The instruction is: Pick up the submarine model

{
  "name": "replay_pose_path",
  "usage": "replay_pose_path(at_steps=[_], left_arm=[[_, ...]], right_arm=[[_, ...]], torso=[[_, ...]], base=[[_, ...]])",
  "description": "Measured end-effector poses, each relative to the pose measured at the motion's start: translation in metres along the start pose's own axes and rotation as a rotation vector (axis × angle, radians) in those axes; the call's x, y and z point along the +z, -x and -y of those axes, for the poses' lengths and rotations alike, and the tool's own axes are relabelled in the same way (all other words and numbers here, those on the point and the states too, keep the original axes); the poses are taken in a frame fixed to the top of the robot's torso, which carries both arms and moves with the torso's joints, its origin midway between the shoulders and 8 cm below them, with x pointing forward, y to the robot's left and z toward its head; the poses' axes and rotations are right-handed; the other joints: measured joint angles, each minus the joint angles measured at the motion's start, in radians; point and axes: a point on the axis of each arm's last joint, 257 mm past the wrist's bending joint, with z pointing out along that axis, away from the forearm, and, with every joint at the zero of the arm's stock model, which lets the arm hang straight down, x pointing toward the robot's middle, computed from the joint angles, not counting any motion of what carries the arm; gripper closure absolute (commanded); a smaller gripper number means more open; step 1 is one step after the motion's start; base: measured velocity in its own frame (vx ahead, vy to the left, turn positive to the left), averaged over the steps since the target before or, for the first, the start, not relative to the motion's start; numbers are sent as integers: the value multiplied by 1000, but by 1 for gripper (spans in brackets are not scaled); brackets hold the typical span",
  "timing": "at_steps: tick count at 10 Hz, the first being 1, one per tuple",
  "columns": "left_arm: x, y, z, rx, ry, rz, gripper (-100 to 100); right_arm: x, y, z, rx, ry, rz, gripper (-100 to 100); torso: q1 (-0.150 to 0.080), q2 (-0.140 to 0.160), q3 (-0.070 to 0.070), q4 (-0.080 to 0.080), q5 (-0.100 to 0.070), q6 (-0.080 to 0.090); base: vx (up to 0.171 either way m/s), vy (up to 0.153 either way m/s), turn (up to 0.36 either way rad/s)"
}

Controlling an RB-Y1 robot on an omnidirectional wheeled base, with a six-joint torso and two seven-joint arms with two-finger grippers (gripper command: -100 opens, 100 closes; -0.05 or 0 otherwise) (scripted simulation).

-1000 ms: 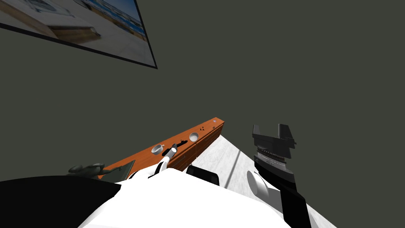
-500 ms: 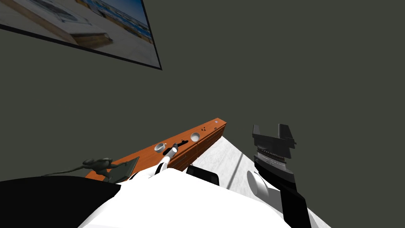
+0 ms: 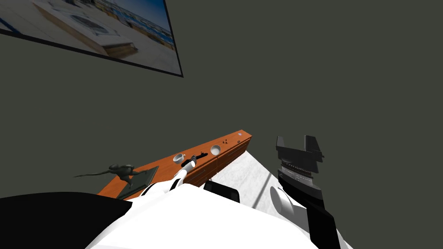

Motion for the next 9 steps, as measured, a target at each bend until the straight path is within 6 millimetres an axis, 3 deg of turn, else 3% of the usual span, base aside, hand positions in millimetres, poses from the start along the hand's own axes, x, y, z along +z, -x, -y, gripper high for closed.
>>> replay_pose_path(at_steps=[9], left_arm=[[-1,-40,5,79,5,-75,100]], right_arm=[[0,0,0,0,0,0,0]], torso=[[-1,2,1,1,-1,-2]], base=[[22,-12,133]])
